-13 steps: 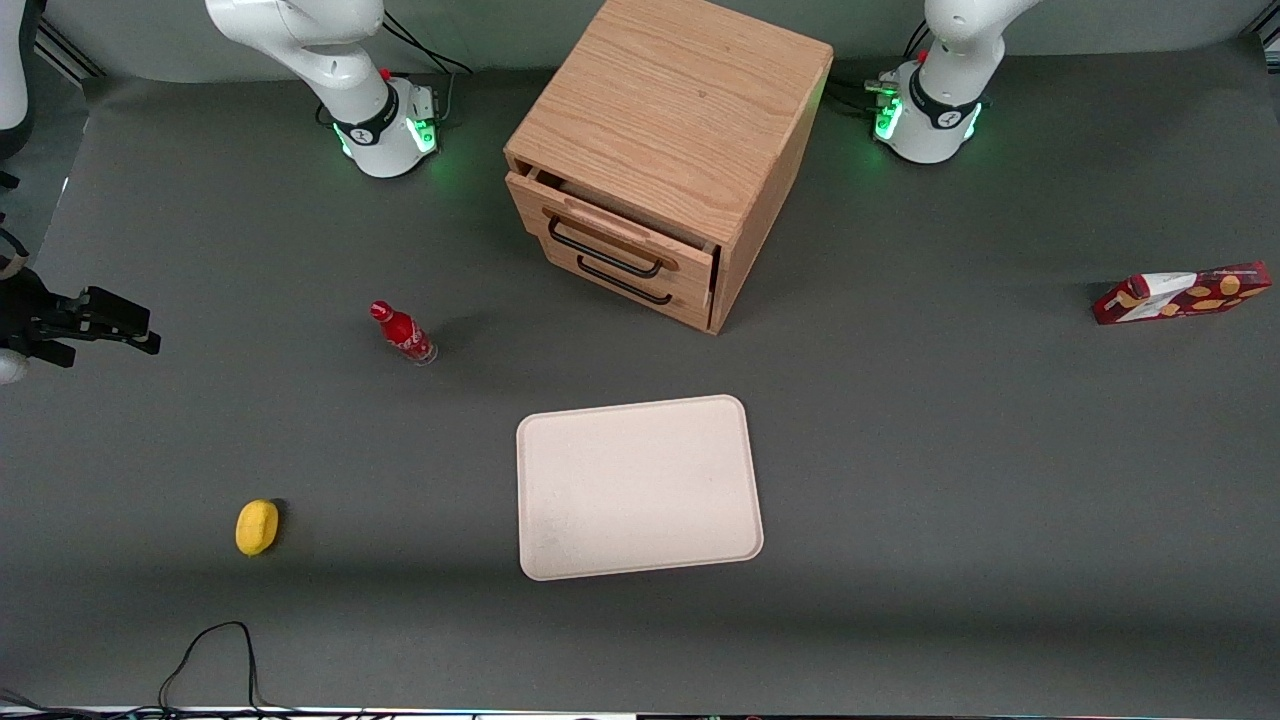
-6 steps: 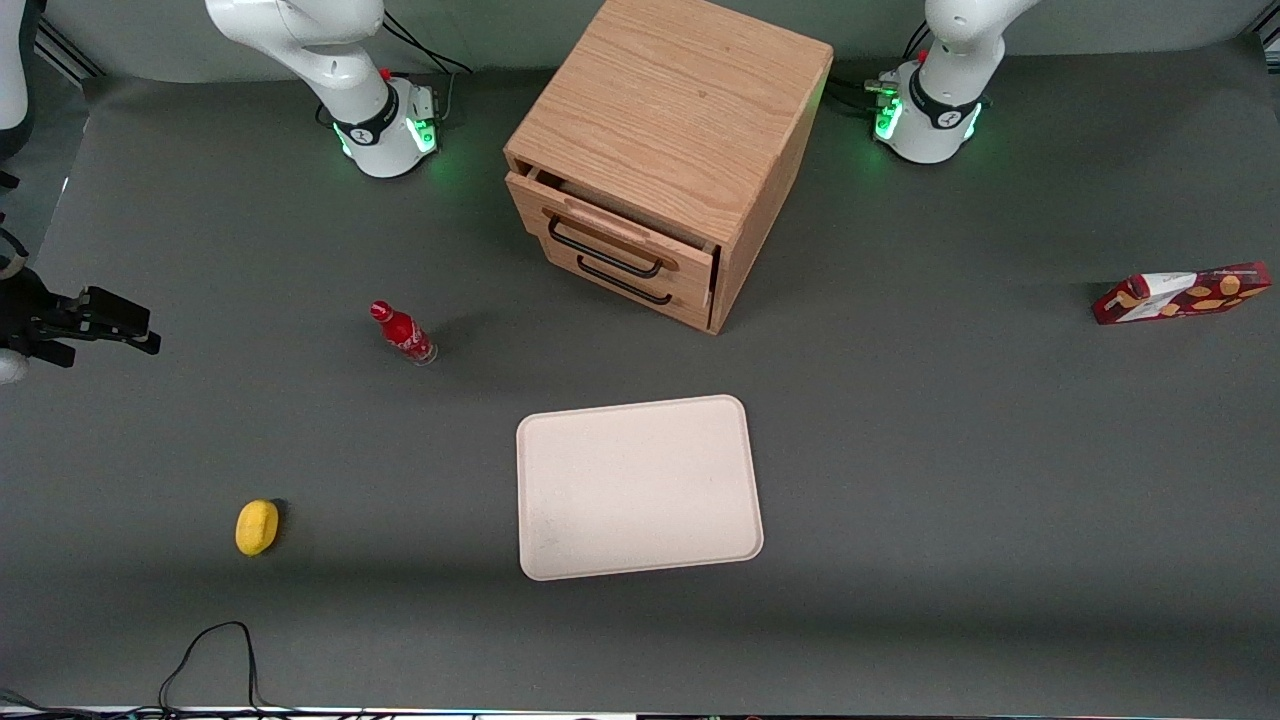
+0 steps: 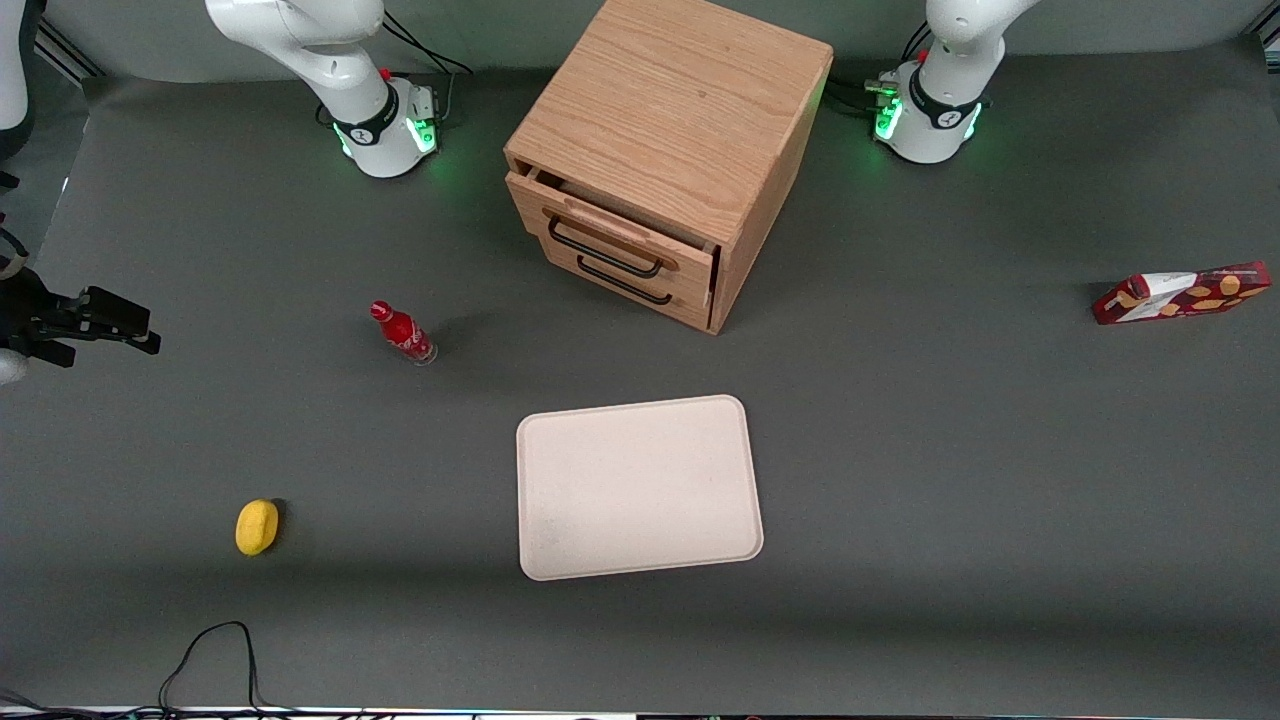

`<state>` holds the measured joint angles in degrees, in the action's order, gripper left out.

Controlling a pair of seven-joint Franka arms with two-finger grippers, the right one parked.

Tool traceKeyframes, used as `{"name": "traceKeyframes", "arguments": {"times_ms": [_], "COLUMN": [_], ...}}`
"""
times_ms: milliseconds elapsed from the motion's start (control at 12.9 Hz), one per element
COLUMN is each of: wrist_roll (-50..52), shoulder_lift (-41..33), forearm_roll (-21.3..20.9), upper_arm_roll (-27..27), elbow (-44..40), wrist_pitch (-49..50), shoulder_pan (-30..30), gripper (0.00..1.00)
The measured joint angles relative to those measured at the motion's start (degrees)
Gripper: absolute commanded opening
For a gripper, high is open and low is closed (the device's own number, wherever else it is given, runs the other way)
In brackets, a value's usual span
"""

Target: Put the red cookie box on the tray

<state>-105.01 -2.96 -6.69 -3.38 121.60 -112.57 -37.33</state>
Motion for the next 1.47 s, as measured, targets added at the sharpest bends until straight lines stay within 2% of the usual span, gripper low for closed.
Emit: {"name": "traceKeyframes", "arguments": {"times_ms": [232,387,1006,1161,1316,1471], "wrist_roll": [-8.5,-11.9,-16.7,-17.1,-17.5,-17.6], "shoulder_lift": [0.1,0.4,9.3,11.1,12.0,12.8], "forearm_roll": [0.0,0.0,0.0,0.0,0.0,0.0], "upper_arm_roll": [0.0,0.0,0.7,0.9,1.2,1.4], "elbow": [8.5,12.1,13.4,13.4,13.4,13.4], "wrist_pitch": [-11.4,-15.6,-27.0,-29.2,-30.3,-31.6], "shoulder_pan": [-2.9,-4.2,-4.6,-4.6,-4.5,-4.3], "gripper": [0.99,0.99,0.97,0.91,0.71,0.34]}}
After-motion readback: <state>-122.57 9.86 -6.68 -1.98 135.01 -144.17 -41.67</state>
